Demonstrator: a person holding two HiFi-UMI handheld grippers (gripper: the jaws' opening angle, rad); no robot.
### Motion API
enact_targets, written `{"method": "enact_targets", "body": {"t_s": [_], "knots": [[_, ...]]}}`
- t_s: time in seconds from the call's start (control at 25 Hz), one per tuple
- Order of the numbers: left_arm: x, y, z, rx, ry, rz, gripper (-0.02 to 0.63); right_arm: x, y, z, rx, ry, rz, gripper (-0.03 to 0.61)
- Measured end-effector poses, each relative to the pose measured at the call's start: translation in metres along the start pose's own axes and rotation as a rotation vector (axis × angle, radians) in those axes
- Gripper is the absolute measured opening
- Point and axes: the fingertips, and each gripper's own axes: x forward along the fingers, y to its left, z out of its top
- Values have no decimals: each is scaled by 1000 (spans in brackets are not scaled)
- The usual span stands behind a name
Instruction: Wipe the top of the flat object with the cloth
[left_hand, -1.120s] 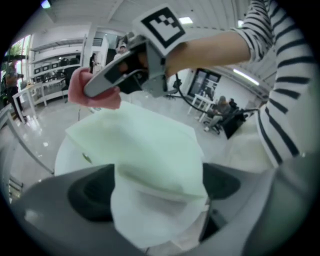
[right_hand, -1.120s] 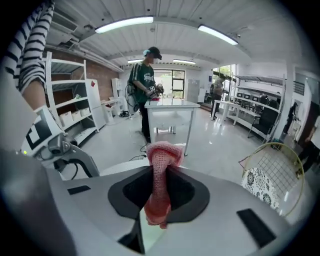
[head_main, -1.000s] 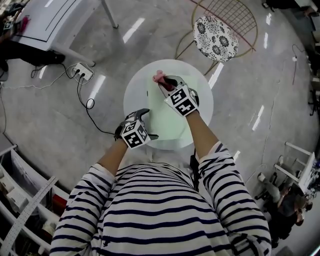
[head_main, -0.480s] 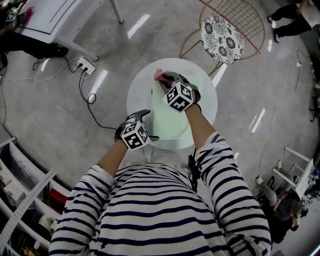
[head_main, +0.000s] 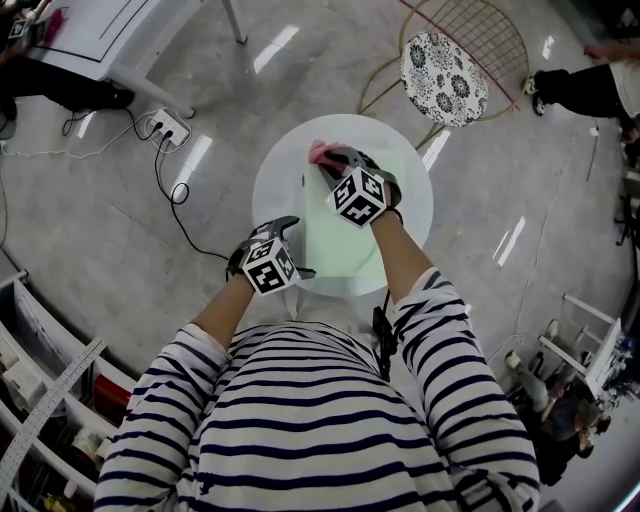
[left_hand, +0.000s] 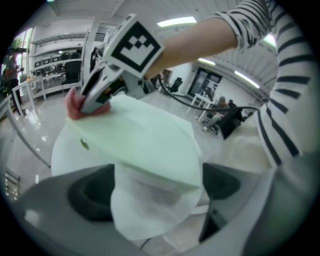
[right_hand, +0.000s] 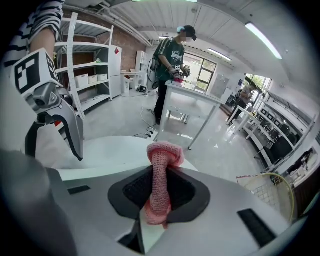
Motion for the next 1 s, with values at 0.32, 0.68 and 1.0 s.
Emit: {"method": "enact_targets", "body": {"t_s": [0.32,0.68,1.0], "knots": [[-4,-1,-5,19,13,-10,532,-12,27,-5,8,-5,25,54],[-8,3,-5,14,9,-14,532,-28,68,-13,19,-21,58,54],[-9,8,-4,29,25,-22,532,-41,104,-23,33,-31,100,54]]}}
